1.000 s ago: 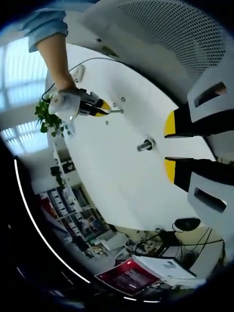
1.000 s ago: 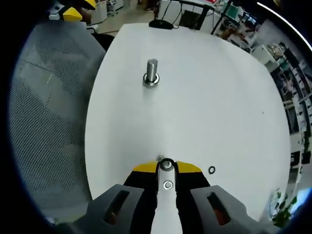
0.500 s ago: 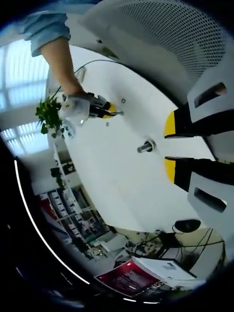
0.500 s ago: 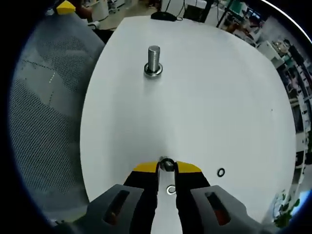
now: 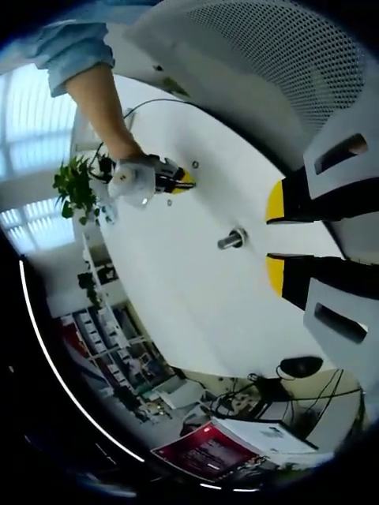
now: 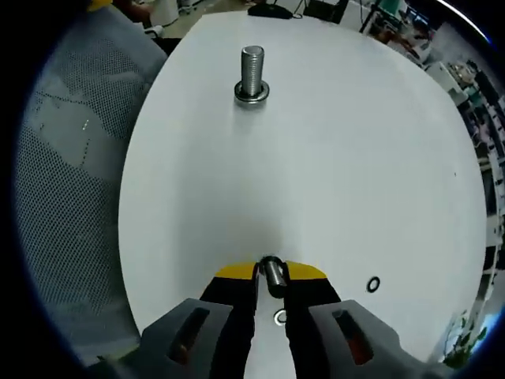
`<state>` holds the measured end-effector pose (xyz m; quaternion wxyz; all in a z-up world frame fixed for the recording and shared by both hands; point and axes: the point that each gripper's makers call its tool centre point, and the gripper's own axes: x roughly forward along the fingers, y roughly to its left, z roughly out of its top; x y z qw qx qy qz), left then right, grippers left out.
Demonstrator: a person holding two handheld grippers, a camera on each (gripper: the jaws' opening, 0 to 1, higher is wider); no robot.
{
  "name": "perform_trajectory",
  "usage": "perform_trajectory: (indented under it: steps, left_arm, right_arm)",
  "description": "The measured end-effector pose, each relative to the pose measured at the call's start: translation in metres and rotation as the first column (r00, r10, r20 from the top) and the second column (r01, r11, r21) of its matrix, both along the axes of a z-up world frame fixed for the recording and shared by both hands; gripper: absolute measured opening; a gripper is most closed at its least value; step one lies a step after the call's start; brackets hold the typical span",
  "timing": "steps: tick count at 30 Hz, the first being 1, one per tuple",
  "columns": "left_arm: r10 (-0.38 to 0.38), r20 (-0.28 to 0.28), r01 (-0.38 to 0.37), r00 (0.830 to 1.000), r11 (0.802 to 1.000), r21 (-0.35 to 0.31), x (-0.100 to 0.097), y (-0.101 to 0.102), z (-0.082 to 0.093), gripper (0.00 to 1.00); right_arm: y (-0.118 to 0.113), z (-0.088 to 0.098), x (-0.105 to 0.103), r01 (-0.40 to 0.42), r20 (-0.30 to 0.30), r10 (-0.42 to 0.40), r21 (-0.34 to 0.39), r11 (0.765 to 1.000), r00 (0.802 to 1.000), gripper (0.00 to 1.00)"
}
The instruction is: Place the washer onto the threaded stud by aligning its center hole with the stud, sliding it down to the base, and recovering from edge contact or off-axis alignment until the washer reaches the visible bottom stop.
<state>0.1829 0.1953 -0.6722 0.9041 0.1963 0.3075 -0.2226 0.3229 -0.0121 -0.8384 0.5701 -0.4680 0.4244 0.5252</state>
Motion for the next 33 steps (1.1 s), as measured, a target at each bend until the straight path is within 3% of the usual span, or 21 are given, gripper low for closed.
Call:
perform_trajectory:
  steps: [6, 10, 17, 33]
  left_arm:
    - [-0.001, 0.0, 0.001, 1.0, 1.0, -0.005, 0.0, -0.001, 0.0, 0.12]
    - [0.0, 0.001, 0.0, 1.0, 1.0, -0.003, 0.0, -0.001, 0.0, 0.12]
    - [0.0, -0.007, 0.0, 1.0, 1.0, 0.002, 0.0, -0.001, -0.001, 0.12]
    - [-0.007, -0.008, 0.007, 1.0, 1.0, 0.01, -0.001, -0.001, -0.002, 0.12]
  right_arm:
    - [-0.005, 0.006, -0.004, 0.06, -0.025, -0.059, 0.045, 0.997, 0.998, 0.21]
    - [-0.017, 0.009, -0.01, 0.085, -0.021, -0.085, 0.039, 0.996, 0.996, 0.21]
    - [-0.023, 0.012, -0.031, 0.117, -0.064, -0.112, 0.078, 0.99, 0.992, 0.21]
    - [-0.033, -0.002, -0.035, 0.185, -0.097, -0.178, 0.08, 0.979, 0.979, 0.19]
